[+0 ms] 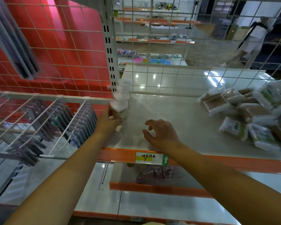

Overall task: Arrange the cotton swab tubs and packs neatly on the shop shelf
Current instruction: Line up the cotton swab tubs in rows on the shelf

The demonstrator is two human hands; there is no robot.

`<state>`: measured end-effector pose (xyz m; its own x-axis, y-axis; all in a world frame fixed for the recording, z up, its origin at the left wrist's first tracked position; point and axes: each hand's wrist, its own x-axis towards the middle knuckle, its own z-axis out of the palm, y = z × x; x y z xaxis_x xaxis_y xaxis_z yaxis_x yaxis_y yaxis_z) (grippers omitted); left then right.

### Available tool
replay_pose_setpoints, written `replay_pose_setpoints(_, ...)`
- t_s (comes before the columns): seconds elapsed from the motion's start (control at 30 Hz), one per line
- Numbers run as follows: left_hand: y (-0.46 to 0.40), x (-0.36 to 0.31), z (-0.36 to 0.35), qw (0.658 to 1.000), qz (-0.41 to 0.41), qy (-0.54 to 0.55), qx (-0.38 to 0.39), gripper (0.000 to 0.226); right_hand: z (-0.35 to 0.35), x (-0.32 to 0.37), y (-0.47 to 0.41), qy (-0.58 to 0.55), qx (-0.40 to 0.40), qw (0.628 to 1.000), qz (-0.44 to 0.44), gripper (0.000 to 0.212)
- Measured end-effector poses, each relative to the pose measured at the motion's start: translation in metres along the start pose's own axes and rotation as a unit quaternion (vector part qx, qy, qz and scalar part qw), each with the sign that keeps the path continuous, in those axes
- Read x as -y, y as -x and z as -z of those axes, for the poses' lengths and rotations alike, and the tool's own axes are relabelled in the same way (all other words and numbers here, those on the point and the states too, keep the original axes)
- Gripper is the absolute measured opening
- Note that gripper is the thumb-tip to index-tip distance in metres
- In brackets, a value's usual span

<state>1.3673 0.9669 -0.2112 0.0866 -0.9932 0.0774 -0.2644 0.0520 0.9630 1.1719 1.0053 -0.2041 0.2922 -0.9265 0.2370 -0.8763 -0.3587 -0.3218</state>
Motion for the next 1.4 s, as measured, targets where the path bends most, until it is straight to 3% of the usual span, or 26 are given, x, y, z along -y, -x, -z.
replay_pose_setpoints(0.47, -0.001, -0.002, -0.002, 0.999, 0.001, 0.038, 0.006, 0.054, -0.006, -0.003, -0.004, -0.01, -0.009, 1.0, -0.007, 0.036)
replay_pose_setpoints(0.67, -0.003, -0.01, 0.008, 0.998, -0.026, -0.038, -0.044, 0.06, -0.008, -0.006, -0.009, -0.027, -0.049, 0.998, 0.017, 0.032)
replay_pose_setpoints(0.77, -0.001, -0.017, 0.013, 0.989, -0.065, -0.086, -0.102, 0.069, -0.006, -0.007, -0.014, -0.03, -0.073, 0.996, 0.032, 0.03)
replay_pose_setpoints(0.93, 0.003, -0.04, 0.004, 0.949, -0.154, -0.213, -0.175, 0.041, 0.0, -0.009, -0.019, -0.025, -0.103, 0.993, 0.042, 0.029)
replay_pose_setpoints(1.07, 0.003, -0.057, -0.018, 0.916, -0.261, -0.26, -0.158, 0.041, 0.013, -0.02, -0.021, -0.02, -0.107, 0.993, 0.043, 0.027)
replay_pose_setpoints(1.4, 0.012, -0.097, -0.111, 0.892, -0.354, -0.273, -0.071, 0.047, 0.061, -0.08, 0.005, 0.063, -0.104, 0.992, 0.036, 0.029)
